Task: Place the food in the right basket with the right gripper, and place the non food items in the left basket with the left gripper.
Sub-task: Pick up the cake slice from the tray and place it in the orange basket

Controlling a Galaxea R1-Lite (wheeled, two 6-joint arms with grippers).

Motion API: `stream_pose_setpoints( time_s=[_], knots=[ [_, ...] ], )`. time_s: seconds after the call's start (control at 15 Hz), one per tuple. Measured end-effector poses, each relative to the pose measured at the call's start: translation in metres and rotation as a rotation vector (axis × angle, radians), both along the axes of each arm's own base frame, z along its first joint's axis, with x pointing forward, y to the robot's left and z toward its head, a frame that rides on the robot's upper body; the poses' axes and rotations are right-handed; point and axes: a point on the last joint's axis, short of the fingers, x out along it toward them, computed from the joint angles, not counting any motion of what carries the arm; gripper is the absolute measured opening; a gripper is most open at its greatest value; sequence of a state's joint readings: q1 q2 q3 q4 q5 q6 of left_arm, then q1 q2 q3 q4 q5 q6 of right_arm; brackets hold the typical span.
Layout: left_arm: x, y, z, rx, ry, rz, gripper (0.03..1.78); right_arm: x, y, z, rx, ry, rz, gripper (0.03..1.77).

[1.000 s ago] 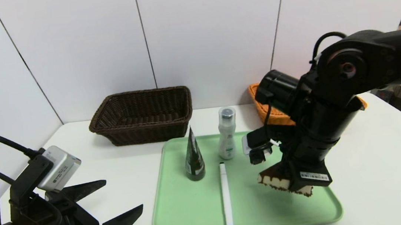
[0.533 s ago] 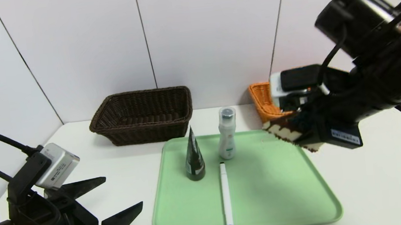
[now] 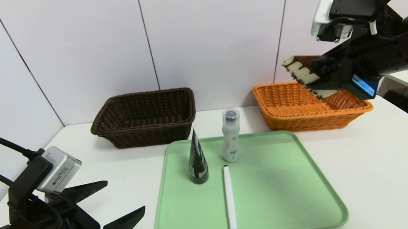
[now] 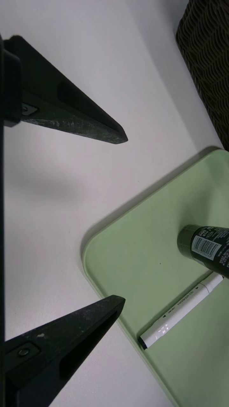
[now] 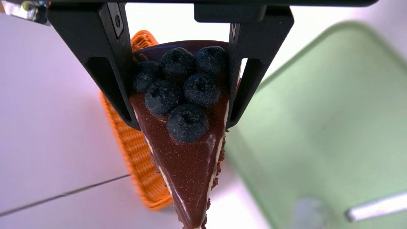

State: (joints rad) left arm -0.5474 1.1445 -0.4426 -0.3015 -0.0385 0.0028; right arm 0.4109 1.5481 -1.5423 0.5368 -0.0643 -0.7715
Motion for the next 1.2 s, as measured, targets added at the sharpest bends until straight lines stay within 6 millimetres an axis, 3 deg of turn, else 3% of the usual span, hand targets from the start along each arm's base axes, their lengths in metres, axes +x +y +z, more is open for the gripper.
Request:
stream_pose_setpoints(
  time_s=[0.27, 0.6, 1.2],
  knots=[
    [0.0, 0.0, 0.0, 0.001, 0.001, 0.0, 1.69, 0.016, -0.01, -0.001, 0.037, -0.065, -0.067, 0.81],
    [0.0, 0.0, -0.001, 0.002, 0.001, -0.003, 1.69, 0.049, -0.02, -0.008, 0.047, -0.097, -0.133, 0.81],
    [0.0, 0.0, 0.0, 0.0, -0.001, -0.006, 1.69, 0.128, -0.031, -0.009, 0.014, -0.088, -0.212, 0.81]
  ],
)
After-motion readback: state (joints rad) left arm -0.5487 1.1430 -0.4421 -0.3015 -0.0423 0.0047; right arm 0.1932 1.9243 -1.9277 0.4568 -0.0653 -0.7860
